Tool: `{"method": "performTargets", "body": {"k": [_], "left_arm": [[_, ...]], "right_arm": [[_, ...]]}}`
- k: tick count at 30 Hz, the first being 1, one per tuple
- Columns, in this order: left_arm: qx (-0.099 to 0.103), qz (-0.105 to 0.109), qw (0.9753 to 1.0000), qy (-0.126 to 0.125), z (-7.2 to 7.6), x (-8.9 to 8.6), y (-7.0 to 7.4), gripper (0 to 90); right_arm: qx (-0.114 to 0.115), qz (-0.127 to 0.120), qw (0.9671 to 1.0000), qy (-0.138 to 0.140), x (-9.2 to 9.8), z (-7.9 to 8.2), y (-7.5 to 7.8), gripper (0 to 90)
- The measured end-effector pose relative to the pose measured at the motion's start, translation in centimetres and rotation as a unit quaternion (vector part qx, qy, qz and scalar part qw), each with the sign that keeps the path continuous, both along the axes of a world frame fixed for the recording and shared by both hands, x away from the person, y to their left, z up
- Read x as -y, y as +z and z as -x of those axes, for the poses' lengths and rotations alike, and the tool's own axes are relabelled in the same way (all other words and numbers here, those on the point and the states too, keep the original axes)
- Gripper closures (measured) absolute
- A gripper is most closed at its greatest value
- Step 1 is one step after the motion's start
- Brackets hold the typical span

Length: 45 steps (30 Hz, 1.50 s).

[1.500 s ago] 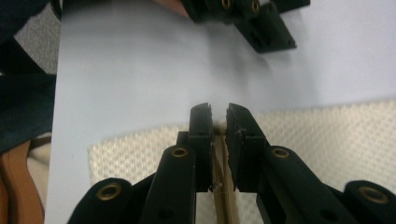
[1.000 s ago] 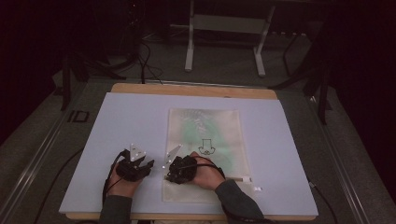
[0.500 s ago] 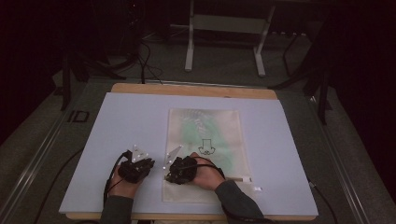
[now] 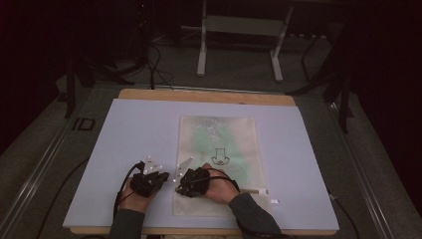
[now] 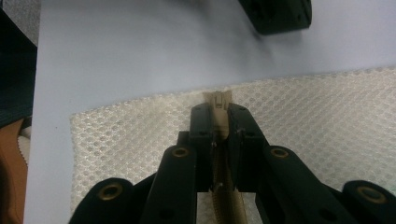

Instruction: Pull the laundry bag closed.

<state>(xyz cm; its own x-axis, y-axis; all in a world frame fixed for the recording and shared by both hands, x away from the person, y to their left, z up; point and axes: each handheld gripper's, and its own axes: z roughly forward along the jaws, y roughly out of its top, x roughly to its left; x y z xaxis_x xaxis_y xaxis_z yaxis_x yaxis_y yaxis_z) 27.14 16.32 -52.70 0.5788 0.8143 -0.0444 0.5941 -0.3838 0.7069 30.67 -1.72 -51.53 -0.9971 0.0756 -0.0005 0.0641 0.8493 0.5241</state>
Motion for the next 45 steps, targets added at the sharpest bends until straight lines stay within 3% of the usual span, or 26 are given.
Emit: {"method": "performTargets", "body": {"k": [4,22,27,37,45], "left_arm": [[-0.006,0.017,0.9998,-0.011,0.0,0.4,0.0,88.9],[-0.012,0.020,0.9994,-0.027,0.0,1.8,-0.3,88.8],[-0.018,0.037,0.9988,-0.029,-0.1,1.6,-0.3,88.8],[-0.017,0.036,0.9986,-0.035,0.0,1.9,-0.4,88.5],[-0.032,0.034,0.9984,-0.032,-0.2,1.9,-0.6,88.7]], "right_arm": [[-0.006,-0.008,0.9999,-0.002,0.2,-0.2,-0.1,81.9],[-0.004,-0.016,0.9998,-0.008,0.3,-0.1,-0.2,81.8],[-0.004,-0.018,0.9998,-0.008,0.3,-0.2,-0.3,81.6],[-0.002,-0.019,0.9998,-0.008,0.4,-0.1,-0.3,81.6],[0.004,-0.020,0.9998,-0.008,0.4,0.1,-0.3,81.6]]}}
